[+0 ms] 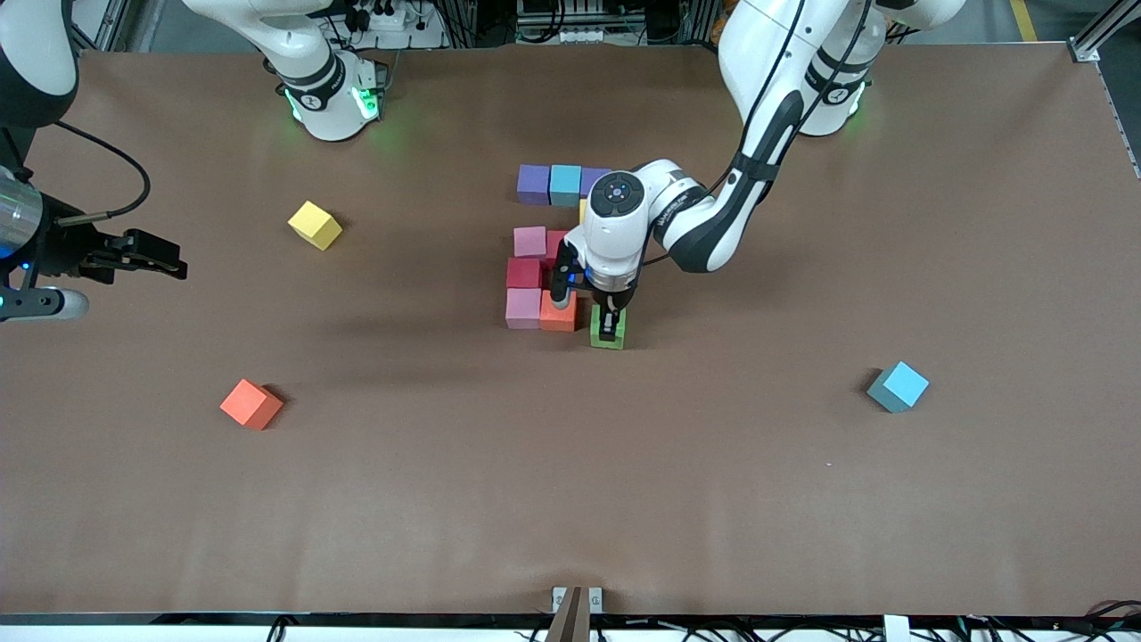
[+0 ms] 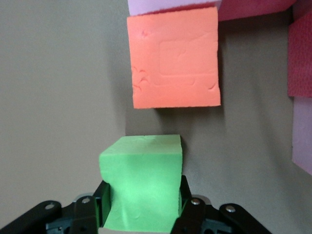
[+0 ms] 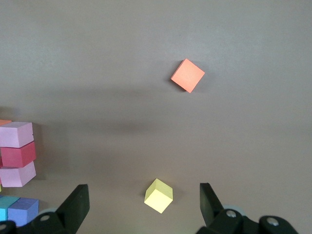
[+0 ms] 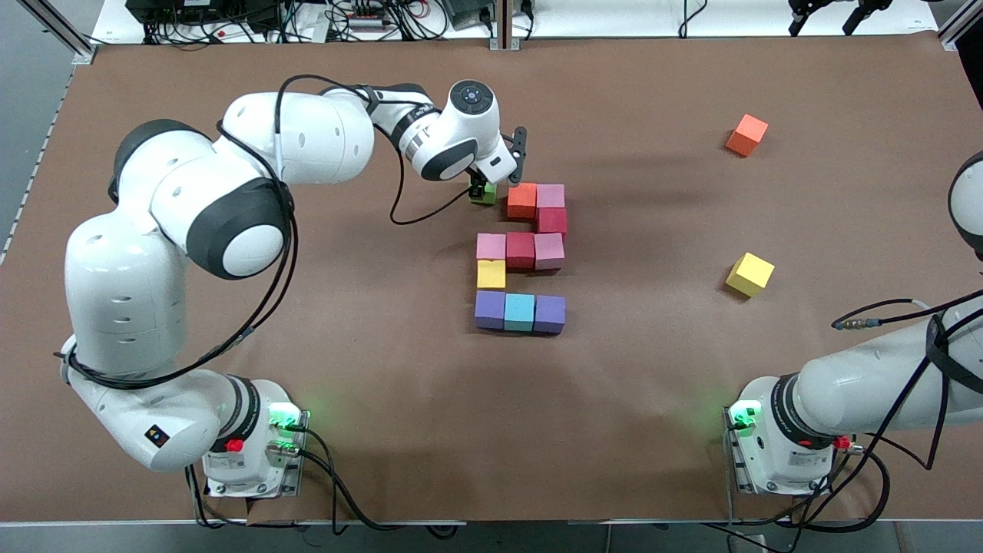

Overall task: Form number 2 with 11 blocks
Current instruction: 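Lower the green cube beside the orange cube and open the left gripper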

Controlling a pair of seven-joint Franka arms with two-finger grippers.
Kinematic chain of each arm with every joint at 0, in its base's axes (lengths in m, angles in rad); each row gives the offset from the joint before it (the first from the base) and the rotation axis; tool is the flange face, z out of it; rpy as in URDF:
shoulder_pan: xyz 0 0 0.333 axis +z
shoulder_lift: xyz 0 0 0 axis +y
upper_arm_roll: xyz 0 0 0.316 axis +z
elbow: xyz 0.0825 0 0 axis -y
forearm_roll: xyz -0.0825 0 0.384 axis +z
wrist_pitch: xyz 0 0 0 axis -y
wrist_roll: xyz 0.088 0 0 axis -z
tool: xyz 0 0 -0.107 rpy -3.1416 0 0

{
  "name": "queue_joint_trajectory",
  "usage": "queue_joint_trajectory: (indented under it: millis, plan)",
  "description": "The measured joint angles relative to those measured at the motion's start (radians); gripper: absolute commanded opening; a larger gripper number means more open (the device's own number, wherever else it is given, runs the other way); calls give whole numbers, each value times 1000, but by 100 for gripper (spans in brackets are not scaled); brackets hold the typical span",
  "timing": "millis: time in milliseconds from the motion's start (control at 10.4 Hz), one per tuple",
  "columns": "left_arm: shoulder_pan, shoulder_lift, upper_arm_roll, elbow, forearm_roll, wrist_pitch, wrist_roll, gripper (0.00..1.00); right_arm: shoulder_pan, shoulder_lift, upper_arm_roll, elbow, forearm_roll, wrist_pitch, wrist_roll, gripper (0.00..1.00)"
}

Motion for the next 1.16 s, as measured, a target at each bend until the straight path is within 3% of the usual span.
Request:
queue_joint_trajectory:
  millis: [1159]
  plan:
    - [-7, 8, -28, -5, 0, 6, -13, 0, 0, 0, -1, -1, 0, -14, 0, 100]
